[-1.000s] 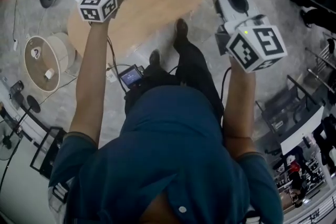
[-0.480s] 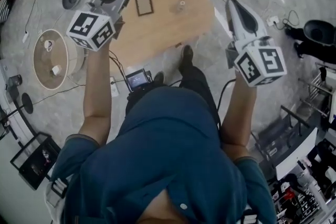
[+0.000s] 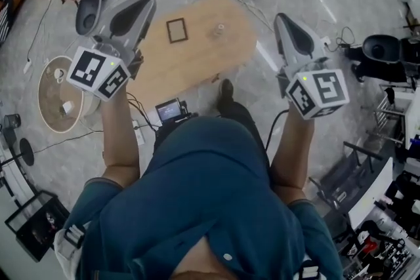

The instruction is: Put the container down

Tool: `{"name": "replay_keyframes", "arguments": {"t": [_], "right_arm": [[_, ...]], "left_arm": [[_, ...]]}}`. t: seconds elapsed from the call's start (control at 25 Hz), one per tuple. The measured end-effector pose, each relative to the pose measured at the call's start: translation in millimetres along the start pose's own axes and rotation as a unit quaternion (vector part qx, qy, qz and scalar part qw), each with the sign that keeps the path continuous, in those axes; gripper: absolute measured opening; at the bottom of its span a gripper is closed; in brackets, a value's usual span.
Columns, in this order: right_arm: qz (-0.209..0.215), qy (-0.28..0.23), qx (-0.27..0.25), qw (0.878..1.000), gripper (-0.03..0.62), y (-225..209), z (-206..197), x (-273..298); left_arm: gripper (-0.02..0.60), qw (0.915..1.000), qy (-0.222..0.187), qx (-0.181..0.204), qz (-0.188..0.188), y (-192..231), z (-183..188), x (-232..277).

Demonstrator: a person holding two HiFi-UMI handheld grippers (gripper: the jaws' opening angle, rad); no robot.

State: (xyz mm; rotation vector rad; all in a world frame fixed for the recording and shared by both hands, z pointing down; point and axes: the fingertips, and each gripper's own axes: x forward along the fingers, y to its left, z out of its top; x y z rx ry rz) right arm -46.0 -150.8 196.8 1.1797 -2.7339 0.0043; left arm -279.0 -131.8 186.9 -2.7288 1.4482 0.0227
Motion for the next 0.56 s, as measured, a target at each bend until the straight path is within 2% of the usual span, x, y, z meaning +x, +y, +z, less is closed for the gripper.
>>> {"name": "replay_keyframes", "arguments": {"t": [0.32, 0.56], "right_arm": [[-0.016, -0.009, -0.016, 1.000, 0.006, 29.8, 18.7, -13.2], [-0.019, -0.009, -0.025, 0.999, 0.006, 50.5, 30.5, -22.3]], "left_arm": [[0.005, 0.9998, -0.014, 0.005, -0.015, -0.2, 10.3, -30.1], [0.005, 0.9998, -0.016, 0.005, -0.013, 1.6, 14.1, -50.9]]}}
